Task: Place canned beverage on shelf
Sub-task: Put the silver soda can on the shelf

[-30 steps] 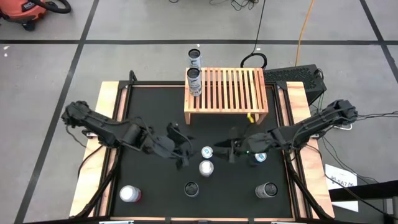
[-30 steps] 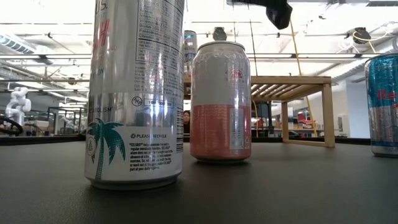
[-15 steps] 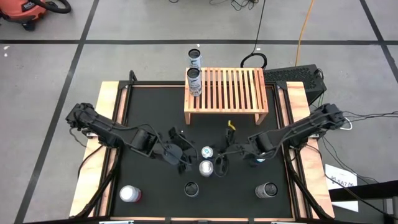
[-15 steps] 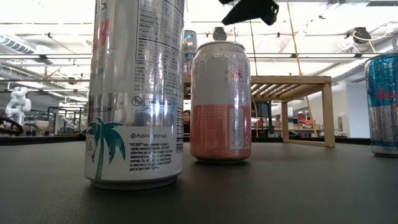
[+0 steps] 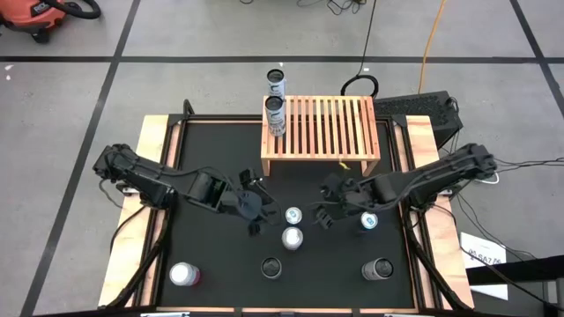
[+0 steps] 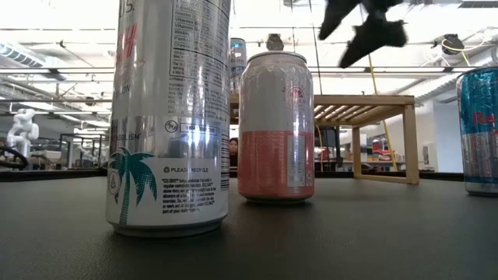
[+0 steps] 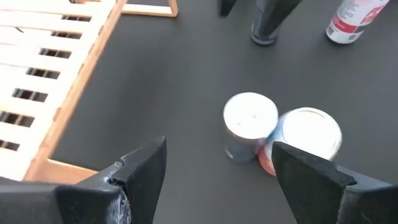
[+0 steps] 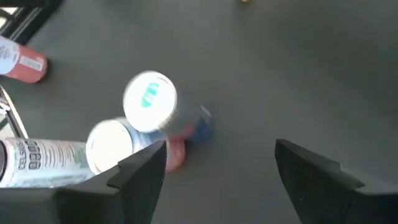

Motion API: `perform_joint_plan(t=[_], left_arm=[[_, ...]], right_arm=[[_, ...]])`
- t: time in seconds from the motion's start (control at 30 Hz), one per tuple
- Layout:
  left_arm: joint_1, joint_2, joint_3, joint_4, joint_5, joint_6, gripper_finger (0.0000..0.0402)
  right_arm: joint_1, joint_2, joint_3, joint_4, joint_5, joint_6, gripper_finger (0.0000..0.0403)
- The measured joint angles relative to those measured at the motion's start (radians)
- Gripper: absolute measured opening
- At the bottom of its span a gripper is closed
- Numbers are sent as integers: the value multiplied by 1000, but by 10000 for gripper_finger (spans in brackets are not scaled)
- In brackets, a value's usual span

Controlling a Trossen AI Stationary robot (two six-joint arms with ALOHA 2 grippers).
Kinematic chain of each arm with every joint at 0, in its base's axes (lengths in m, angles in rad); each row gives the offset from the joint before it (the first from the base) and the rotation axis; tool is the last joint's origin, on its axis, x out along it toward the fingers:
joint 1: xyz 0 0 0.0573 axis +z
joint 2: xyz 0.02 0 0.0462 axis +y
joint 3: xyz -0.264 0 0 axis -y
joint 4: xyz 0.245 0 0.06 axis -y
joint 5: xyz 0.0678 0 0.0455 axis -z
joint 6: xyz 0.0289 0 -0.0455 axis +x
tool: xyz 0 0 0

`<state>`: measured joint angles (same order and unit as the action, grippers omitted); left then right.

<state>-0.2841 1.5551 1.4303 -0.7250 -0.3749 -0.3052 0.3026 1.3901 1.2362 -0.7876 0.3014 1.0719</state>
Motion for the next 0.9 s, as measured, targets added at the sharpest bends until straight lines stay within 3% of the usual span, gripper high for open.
perform_joint_plan(t=[0.23,0.5,0.9], left_arm=[[75,0,0,32,78,129,285],[117,0,0,31,114,164,285],[122,0,0,38,115,165,285]], right_arm=[[21,-99,0,-259,-140,25,265],[56,-152,0,-464,-303,66,259],[95,-168,0,-513,-304,37,274]])
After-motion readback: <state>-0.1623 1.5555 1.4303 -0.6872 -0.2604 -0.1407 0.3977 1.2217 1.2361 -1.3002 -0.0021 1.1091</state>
